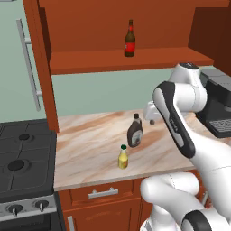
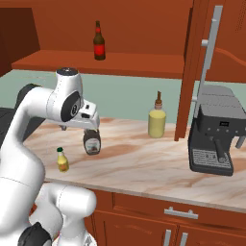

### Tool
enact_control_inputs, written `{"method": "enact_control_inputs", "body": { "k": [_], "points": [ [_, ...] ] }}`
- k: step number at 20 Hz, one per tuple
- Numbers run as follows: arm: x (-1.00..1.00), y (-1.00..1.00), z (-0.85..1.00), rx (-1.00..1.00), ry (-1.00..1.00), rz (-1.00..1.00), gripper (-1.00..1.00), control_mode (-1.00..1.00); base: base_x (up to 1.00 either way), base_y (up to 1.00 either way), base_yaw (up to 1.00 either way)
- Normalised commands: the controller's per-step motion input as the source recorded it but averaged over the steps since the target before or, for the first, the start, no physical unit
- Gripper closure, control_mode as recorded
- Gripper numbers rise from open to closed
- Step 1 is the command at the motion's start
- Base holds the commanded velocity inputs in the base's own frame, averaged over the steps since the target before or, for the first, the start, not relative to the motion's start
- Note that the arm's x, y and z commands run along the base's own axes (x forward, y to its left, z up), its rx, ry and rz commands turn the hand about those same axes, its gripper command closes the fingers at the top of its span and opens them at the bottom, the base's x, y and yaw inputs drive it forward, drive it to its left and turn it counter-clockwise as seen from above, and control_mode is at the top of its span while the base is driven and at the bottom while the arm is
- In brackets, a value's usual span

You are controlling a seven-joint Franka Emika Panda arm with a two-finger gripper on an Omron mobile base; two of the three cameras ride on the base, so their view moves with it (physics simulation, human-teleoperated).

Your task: Pick the syrup bottle and mustard from the counter and place them in the cabinet.

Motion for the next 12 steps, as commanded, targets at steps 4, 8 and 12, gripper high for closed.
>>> {"method": "enact_control_inputs", "body": {
  "k": [4, 8, 12],
  "points": [
    [-0.44, 0.24, -0.42, 0.04, 0.0, 0.02, -1.0, -1.0, 0.0, 0.0, 0.0],
    [-0.31, 0.3, -0.45, 0.03, 0.0, 0.02, -1.0, -1.0, 0.0, 0.0, 0.0],
    [-0.17, 0.31, -0.42, 0.01, 0.0, 0.02, -1.0, -1.0, 0.0, 0.0, 0.0]
  ]
}}
